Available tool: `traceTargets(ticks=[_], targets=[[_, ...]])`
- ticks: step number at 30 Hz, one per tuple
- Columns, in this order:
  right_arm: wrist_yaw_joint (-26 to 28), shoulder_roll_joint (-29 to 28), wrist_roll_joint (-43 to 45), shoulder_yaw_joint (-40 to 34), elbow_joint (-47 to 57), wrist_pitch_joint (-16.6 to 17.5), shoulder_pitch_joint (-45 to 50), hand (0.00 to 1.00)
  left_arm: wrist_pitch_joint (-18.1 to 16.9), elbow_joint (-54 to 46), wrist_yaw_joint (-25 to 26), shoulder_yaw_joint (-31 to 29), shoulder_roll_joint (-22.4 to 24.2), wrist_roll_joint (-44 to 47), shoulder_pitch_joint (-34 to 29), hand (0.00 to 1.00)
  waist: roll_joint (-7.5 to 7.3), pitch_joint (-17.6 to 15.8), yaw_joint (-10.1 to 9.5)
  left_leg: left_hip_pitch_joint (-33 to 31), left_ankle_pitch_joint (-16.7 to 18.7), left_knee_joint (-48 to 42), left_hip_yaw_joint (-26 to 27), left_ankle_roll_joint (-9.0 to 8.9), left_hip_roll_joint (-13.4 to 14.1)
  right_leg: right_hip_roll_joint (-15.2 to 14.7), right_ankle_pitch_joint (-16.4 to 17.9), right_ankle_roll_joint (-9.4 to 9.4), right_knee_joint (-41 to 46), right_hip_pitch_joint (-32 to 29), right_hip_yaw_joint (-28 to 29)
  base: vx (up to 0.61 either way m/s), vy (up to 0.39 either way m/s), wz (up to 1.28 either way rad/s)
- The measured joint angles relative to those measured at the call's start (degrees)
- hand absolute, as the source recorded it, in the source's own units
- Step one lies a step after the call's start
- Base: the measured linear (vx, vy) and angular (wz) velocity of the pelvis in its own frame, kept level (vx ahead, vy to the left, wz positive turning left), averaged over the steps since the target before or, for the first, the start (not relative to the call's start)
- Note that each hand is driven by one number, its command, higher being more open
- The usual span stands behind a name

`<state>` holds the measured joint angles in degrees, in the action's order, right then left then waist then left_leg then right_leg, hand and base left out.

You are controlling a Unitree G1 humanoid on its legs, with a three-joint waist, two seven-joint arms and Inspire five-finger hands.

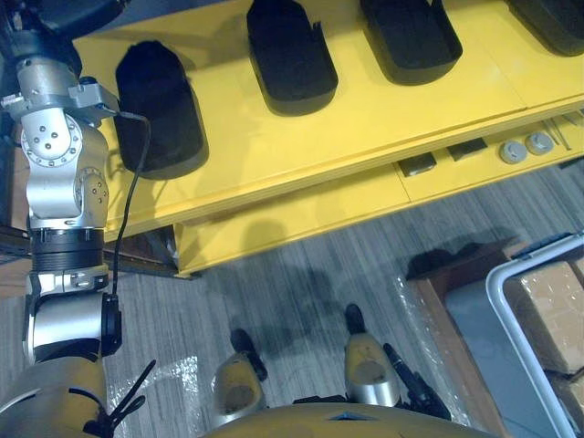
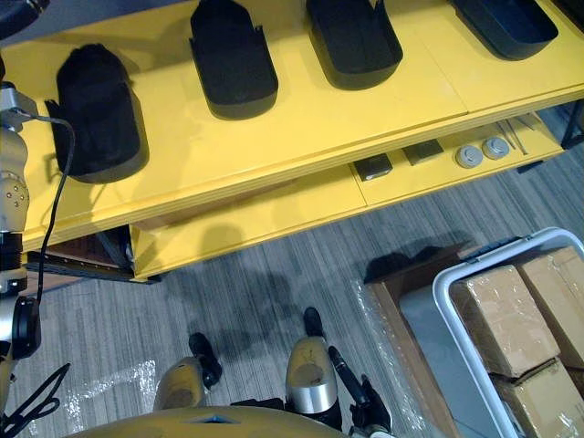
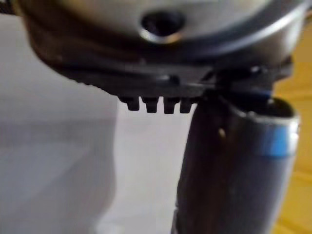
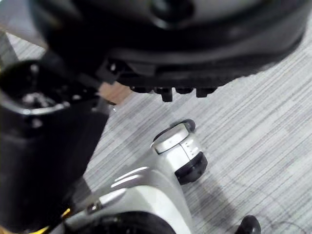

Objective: Walk over and take three plastic housings, then place them on the shelf

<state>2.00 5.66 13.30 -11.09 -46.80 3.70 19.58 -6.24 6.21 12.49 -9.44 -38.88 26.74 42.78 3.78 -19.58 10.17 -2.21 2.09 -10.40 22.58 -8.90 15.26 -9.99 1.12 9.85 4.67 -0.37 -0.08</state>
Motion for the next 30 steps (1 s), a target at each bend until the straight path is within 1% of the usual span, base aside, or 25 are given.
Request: traceTargets(ticks=[1, 3, 6, 8, 9, 10, 11, 12, 13, 14, 15, 16, 18, 19, 20, 21, 22, 23, 25, 27, 30], targets=[[-0.13, -0.04, -0.14, -0.58, -0.5, -0.04, -0.01, 1.0, -0.21, -0.33, -0.44, 0.06, 0.0, 0.09, -0.03, 1.0, 0.33, 0.57, -0.02, 0.54, -0.24, 0.54, -0.03, 0.1, -0.13, 0.0, 0.0, 0.0, -0.05, 0.33, -0.06, 0.07, -0.023, -0.01], [-0.37, -0.25, -1.73, -3.06, -2.34, -0.18, -0.07, 1.0, -1.15, -0.74, -2.39, 0.1, 0.0, 1.84, -0.51, 1.0, 1.36, 2.8, -0.06, 2.83, -0.8, 2.63, 0.01, -0.1, -0.52, -0.01, 0.03, -0.04, -0.57, 1.99, -0.5, 0.06, -0.018, 0.0], [-0.92, -1.09, -1.72, -5.92, -4.03, -0.17, -0.29, 1.0, -2.15, -3.16, -5.33, 0.13, 0.02, 2.69, -2.9, 1.0, 1.83, 5.16, -0.19, 3.83, -1.2, 3.83, -0.18, -0.3, -0.72, -0.04, 0.08, -0.12, -1.04, 3.01, -1.23, 0.02, -0.011, 0.07], [-1.1, -1.68, -1.72, -8.14, -5.81, -0.14, -0.44, 1.0, -2.82, -8.99, -8.38, 0.12, 0.62, 3.28, -8.95, 1.0, 1.63, 7.05, -0.62, 5.17, -1.89, 5.6, -0.42, -0.56, -1.04, -0.08, 0.17, -0.2, -1.8, 4.41, -1.96, 0.0, -0.012, 0.11], [-1.16, -1.78, -1.72, -8.74, -6.33, -0.09, -0.53, 1.0, -2.84, -10.72, -9.02, 0.12, 1.28, 3.66, -10.96, 1.0, 1.52, 7.57, -0.66, 5.41, -2.18, 6.08, -0.61, -0.46, -1.2, -0.18, 0.2, -0.21, -1.91, 4.68, -2.34, -0.02, -0.015, 0.2], [-1.53, -2.04, -1.72, -9.77, -6.83, -0.02, -0.6, 1.0, -2.86, -14.25, -10.26, 0.01, 3.72, 5.03, -15.47, 1.0, 1.51, 8.33, -0.75, 6.06, -2.86, 7.44, -1.11, -0.48, -1.58, -0.34, 0.38, -0.36, -1.94, 5.32, -3.09, -0.02, -0.009, 0.22], [-2.22, -2.3, -1.71, -10.65, -7.0, -0.03, -0.62, 1.0, -2.86, -17.2, -11.73, -0.08, 7.47, 5.24, -20.84, 1.0, 1.52, 9.22, -1.27, 6.71, -3.47, 8.81, -1.24, -0.6, -1.96, -0.5, 0.61, -0.36, -1.97, 5.6, -3.57, -0.03, -0.009, 0.19], [-2.65, -2.53, -1.68, -10.94, -6.99, -0.01, -0.65, 1.0, -2.87, -18.41, -12.47, -0.05, 9.8, 5.27, -24.05, 1.0, 1.51, 9.8, -1.52, 6.77, -3.67, 9.28, -1.35, -0.55, -2.09, -0.57, 0.73, -0.39, -1.99, 5.62, -3.87, -0.03, -0.005, 0.2], [-3.41, -2.95, -1.67, -11.1, -6.96, 0.02, -0.75, 1.0, -2.89, -20.16, -13.83, 0.21, 14.53, 5.48, -30.15, 1.0, 1.38, 10.75, -1.71, 6.75, -4.2, 10.3, -2.12, -0.55, -2.5, -0.81, 1.18, -0.29, -1.99, 5.71, -4.72, -0.04, -0.009, 0.31], [-3.96, -3.27, -1.67, -11.69, -6.93, 0.02, -0.83, 1.0, -3.64, -20.44, -14.88, 1.25, 19.48, 4.77, -36.0, 1.0, 1.37, 11.05, -2.1, 6.79, -4.72, 11.18, -2.96, -0.53, -2.76, -0.94, 1.29, -0.29, -1.97, 6.08, -5.77, -0.04, -0.009, 0.37], [-4.19, -3.43, -1.67, -11.93, -6.95, -0.02, -0.88, 1.0, -3.74, -20.44, -15.42, 1.99, 21.53, 4.47, -38.79, 1.0, 1.33, 11.06, -2.33, 6.79, -4.88, 11.53, -3.47, -0.36, -2.87, -0.97, 1.36, -0.33, -1.98, 6.31, -6.19, -0.05, -0.006, 0.43], [-4.83, -3.68, -1.66, -12.05, -6.96, -0.04, -0.88, 1.0, -3.75, -20.36, -16.4, 3.57, 24.97, 4.3, -45.16, 1.0, 1.14, 11.13, -2.84, 6.72, -5.24, 12.18, -4.36, -0.33, -2.99, -1.0, 1.57, -0.42, -1.97, 6.52, -7.16, -0.07, -0.004, 0.34], [-5.35, -3.89, -1.66, -12.03, -7.49, -0.23, -0.78, 1.0, -3.81, -20.24, -19.95, 6.82, 28.25, 3.58, -54.9, 1.0, 0.68, 11.4, -4.37, 6.59, -5.95, 13.59, -5.52, -0.59, -3.2, -0.97, 2.18, -0.69, -1.95, 6.55, -8.42, -0.06, -0.011, 0.34], [-5.41, -3.87, -1.63, -11.84, -7.47, -0.52, -0.78, 1.0, -3.84, -20.06, -21.16, 7.79, 28.48, 3.47, -57.03, 1.0, 0.61, 11.44, -4.9, 6.6, -6.55, 14.01, -5.88, -0.14, -3.29, -1.0, 2.2, -0.73, -1.85, 6.6, -8.87, -0.02, -0.013, 0.33], [-5.54, -3.78, -1.63, -11.4, -7.47, -0.79, -0.9, 1.0, -3.84, -19.34, -23.47, 9.46, 28.41, 3.46, -60.23, 1.0, 0.55, 11.49, -5.86, 6.62, -7.23, 14.84, -6.59, 0.03, -3.53, -1.04, 2.32, -0.9, -1.74, 6.71, -9.48, -0.02, -0.006, 0.29], [-5.73, -3.57, -1.61, -10.68, -7.44, -0.82, -1.36, 1.0, -4.1, -18.34, -25.26, 10.29, 28.42, 1.83, -62.19, 1.0, 0.54, 11.5, -6.5, 6.51, -7.61, 15.15, -6.95, 0.05, -3.7, -1.16, 2.33, -0.91, -1.71, 6.78, -9.99, -0.02, -0.001, 0.23], [-5.63, -3.19, -1.59, -10.44, -7.43, -0.94, -1.4, 1.0, -4.56, -17.64, -26.01, 10.63, 28.41, 0.38, -62.75, 1.0, 0.54, 11.51, -6.9, 6.5, -7.65, 15.15, -7.02, 0.06, -3.78, -1.24, 2.33, -0.91, -1.69, 6.84, -10.12, -0.02, 0.007, 0.14], [-5.57, -2.79, -1.6, -9.94, -7.39, -0.95, -1.66, 1.0, -5.09, -16.9, -27.06, 10.83, 28.36, -1.16, -63.61, 1.0, 0.51, 11.54, -7.01, 6.5, -7.72, 15.16, -7.2, 0.12, -3.88, -1.35, 2.33, -0.91, -1.69, 7.01, -10.41, -0.02, 0.006, 0.08], [-5.73, -2.03, -1.43, -8.58, -7.44, -1.36, -2.58, 1.0, -5.13, -15.81, -29.17, 10.89, 27.91, -2.65, -64.13, 1.0, 0.56, 11.69, -7.02, 6.46, -7.83, 15.17, -7.51, 0.2, -3.93, -1.42, 2.34, -0.93, -1.72, 7.14, -10.82, -0.01, 0.002, 0.03], [-5.56, -1.57, -1.18, -8.16, -7.5, -1.65, -3.36, 1.0, -5.14, -15.47, -31.49, 10.91, 27.13, -2.74, -64.16, 1.0, 0.97, 12.15, -7.0, 6.26, -7.9, 15.2, -7.68, 0.25, -3.95, -1.44, 2.35, -0.92, -1.81, 6.98, -11.04, 0.0, 0.0, 0.0], [-5.23, -1.05, -1.16, -7.97, -7.78, -1.67, -3.57, 1.0, -5.29, -15.47, -32.71, 10.92, 26.86, -2.71, -64.12, 1.0, 1.21, 13.1, -6.89, 5.14, -8.12, 15.21, -8.34, 0.42, -4.14, -1.59, 2.35, -0.9, -1.84, 6.35, -11.77, 0.0, -0.001, 0.13]])
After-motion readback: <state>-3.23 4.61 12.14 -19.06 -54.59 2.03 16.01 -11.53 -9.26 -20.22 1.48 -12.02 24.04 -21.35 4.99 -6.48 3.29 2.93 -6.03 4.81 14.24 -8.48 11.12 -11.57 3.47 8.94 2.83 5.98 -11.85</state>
